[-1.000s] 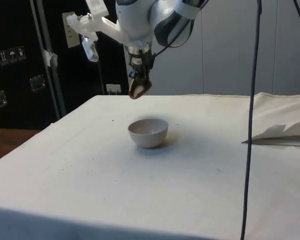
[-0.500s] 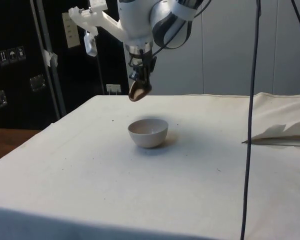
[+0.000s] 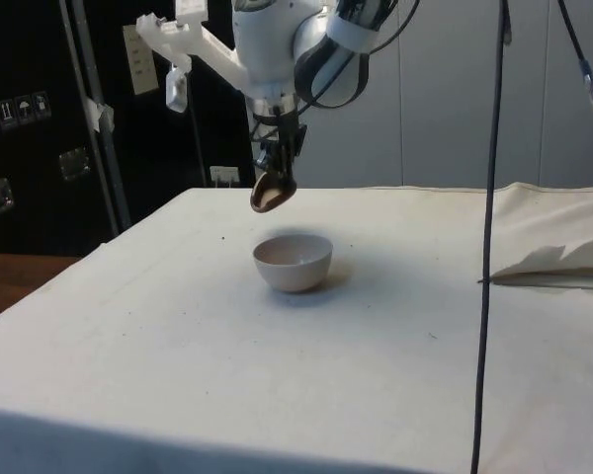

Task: Pour the coffee beans from the cup into the bowl.

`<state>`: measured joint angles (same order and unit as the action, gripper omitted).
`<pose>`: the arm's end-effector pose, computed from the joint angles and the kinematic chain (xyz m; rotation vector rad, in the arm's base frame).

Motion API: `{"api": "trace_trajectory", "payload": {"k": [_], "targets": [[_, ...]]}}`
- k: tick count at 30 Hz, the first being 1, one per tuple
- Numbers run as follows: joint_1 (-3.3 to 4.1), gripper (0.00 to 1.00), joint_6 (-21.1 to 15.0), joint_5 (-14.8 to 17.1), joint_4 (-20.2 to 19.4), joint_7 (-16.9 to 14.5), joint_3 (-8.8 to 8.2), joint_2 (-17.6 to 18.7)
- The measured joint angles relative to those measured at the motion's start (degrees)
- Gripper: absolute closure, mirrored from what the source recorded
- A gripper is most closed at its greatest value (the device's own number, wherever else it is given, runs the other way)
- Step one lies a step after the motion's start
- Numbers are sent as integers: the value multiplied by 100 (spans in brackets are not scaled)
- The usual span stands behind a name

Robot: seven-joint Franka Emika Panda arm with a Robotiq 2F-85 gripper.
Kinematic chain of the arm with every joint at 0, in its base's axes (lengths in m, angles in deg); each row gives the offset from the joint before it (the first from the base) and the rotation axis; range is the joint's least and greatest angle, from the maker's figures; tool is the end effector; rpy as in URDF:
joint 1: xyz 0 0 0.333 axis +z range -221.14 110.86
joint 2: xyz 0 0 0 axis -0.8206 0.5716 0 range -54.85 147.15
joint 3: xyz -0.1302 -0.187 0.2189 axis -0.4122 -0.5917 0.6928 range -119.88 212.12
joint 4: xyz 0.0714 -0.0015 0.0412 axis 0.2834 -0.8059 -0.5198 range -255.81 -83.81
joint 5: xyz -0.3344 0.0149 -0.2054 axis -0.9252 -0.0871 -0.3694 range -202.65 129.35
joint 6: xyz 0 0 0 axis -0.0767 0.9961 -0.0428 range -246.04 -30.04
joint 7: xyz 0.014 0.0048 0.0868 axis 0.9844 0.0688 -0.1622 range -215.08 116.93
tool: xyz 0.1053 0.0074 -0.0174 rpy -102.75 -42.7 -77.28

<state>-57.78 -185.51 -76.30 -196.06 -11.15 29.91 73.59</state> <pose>0.5898 -0.1731 0.2298 2.6415 -0.4551 0.3283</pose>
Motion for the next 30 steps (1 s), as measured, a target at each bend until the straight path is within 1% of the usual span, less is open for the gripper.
{"api": "trace_trajectory", "payload": {"k": [5, 7, 8, 13, 14, 15, 16, 19, 20, 23, 24, 28, 29, 30], "targets": [[0, 100, -46, 344, 11, -292, 11, 52], [0, 100, -46, 344, 11, -292, 11, 52], [0, 100, -80, 470, 23, -401, 11, 92], [0, 100, -97, 819, 57, -676, 23, 166], [0, 100, -97, 957, 57, -791, 29, 183], [0, 100, -97, 1026, 57, -848, 29, 189], [0, 100, -97, 1026, 57, -848, 29, 189], [0, 100, -97, 1238, 57, -1026, 34, 212], [0, 100, -97, 1387, 57, -1146, 34, 223], [0, 100, -97, 1461, 57, -1209, 34, 229], [0, 100, -97, 1616, 57, -1346, 34, 241], [-6, 100, -97, 1948, 57, -1650, 17, 252], [-11, 100, -97, 2120, 57, -1805, 11, 258], [-11, 100, -97, 2200, 57, -1885, 11, 264]]}}
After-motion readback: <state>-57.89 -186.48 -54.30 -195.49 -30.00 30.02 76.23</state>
